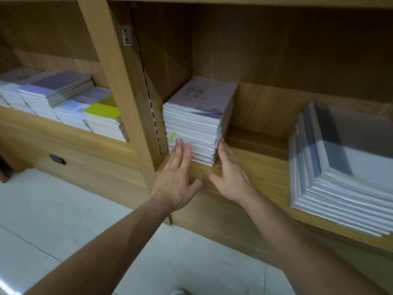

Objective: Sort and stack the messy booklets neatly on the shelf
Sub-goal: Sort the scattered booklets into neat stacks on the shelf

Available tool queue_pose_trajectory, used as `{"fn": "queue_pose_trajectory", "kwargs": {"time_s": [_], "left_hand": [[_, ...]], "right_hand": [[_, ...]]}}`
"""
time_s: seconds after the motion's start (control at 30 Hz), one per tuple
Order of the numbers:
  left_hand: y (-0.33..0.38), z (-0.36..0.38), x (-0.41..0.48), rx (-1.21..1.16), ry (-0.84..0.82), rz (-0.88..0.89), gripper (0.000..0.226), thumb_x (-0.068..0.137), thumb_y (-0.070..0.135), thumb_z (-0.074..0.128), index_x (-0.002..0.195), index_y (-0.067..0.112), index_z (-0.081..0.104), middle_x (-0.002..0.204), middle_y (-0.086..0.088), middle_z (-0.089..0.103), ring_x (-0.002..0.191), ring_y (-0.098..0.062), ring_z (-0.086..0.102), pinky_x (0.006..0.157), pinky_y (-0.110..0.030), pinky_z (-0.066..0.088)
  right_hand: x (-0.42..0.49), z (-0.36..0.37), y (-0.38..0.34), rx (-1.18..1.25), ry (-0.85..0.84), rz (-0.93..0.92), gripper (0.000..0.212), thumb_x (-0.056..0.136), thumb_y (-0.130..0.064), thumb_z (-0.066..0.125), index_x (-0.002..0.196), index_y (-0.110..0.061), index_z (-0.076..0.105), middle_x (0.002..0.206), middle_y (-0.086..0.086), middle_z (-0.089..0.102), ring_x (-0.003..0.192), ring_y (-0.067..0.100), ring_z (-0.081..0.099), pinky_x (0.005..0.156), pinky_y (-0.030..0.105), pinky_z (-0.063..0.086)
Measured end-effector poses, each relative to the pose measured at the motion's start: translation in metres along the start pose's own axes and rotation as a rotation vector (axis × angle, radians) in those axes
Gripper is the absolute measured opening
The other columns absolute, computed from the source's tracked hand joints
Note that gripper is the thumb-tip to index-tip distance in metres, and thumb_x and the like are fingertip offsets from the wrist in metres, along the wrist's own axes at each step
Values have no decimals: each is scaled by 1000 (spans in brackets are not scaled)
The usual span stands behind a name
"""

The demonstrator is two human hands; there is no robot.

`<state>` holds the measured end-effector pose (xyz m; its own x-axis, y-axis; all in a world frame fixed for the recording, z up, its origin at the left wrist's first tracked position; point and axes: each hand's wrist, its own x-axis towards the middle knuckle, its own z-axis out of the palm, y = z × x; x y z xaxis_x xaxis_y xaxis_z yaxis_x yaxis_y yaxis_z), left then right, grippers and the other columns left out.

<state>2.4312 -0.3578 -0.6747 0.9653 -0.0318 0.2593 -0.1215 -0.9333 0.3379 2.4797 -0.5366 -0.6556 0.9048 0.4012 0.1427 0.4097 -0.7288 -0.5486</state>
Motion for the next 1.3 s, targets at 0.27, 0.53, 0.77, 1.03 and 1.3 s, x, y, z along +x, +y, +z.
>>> {"fn": "queue_pose_trajectory", "kwargs": {"time_s": [0.27,0.53,0.77,1.03,1.3], "left_hand": [[8,4,16,-66,-48,-34,83,99,48,44,156,29,-13,160,-6,-30,153,-26,3,120,-38,22],[-13,-29,13,-6,197,53,81,96,29,55,159,25,5,167,-2,-5,152,-23,13,107,-38,43],[-14,-24,30,-47,95,95,78,100,36,50,159,31,0,164,1,-18,153,-19,3,116,-37,35],[-1,-62,19,-142,417,22,65,95,32,60,153,18,34,161,-5,29,146,-22,33,113,-35,37],[1,-54,40,-49,130,48,84,98,47,50,159,28,-6,164,-3,-22,153,-20,-1,117,-38,31]], "right_hand": [[8,9,-6,107,8,42,95,91,-25,63,161,-18,0,168,-3,1,153,11,7,124,29,15],[7,-28,-7,118,41,36,77,100,-26,56,161,-27,9,166,-12,10,152,5,8,120,23,11],[20,-40,-16,65,-4,64,70,100,-35,54,159,-37,16,164,-4,24,148,20,27,117,37,28],[13,-68,-38,82,167,42,77,97,-39,59,158,-31,14,157,-6,36,138,18,43,111,37,38],[28,-71,-48,87,46,29,77,97,-34,58,159,-36,13,155,-6,42,131,19,50,107,41,45]]}}
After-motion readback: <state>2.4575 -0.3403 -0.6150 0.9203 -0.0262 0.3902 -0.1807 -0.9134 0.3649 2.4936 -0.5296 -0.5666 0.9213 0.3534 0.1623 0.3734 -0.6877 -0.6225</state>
